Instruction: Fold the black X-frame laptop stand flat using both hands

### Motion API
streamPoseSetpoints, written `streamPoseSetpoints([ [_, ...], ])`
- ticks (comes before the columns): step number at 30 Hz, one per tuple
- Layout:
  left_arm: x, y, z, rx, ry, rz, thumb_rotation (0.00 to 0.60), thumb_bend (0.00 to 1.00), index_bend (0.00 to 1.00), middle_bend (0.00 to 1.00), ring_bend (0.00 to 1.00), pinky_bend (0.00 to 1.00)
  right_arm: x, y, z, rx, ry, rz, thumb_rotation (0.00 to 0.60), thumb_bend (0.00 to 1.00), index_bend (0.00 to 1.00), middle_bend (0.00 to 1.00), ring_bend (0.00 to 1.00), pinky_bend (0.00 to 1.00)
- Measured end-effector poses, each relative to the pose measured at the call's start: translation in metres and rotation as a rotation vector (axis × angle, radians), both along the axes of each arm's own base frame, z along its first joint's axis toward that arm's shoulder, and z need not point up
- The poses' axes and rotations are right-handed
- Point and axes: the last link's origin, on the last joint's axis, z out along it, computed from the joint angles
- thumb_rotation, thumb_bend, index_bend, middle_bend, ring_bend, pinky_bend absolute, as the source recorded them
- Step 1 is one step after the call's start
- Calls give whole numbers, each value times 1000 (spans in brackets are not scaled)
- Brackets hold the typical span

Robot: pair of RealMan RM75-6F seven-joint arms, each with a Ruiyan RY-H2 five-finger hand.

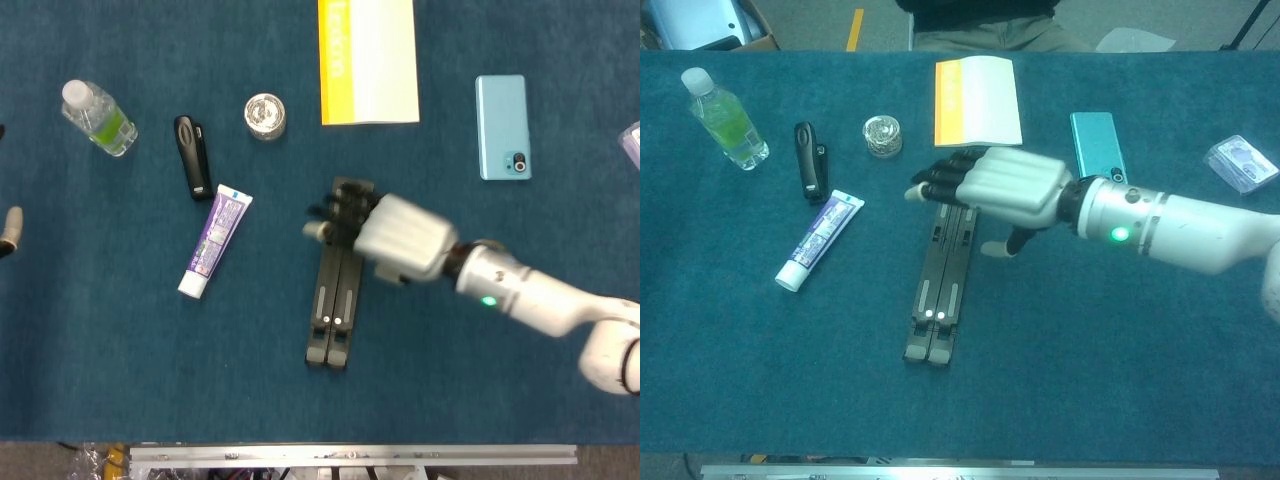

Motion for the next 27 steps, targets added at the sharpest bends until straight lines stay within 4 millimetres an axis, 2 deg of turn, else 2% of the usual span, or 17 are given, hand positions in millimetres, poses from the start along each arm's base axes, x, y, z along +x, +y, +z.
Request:
streamPoseSetpoints([
  [5,-3,3,1,49,13,-8,600,402,0,0,0,0,-36,-5,42,-146,-55,-142,600,253,0,87,0,99],
  [10,-5,4,-1,89,42,-21,600,402,0,0,0,0,-71,0,75,-282,-81,-252,600,254,0,159,3,99],
  [17,-8,-1,-4,82,150,-13,600,402,0,0,0,0,-121,22,118,-434,-63,-399,600,256,0,201,26,99],
  [27,-9,-21,-10,30,171,25,600,402,0,0,0,0,-166,55,170,-580,-57,-520,600,255,0,201,27,98],
])
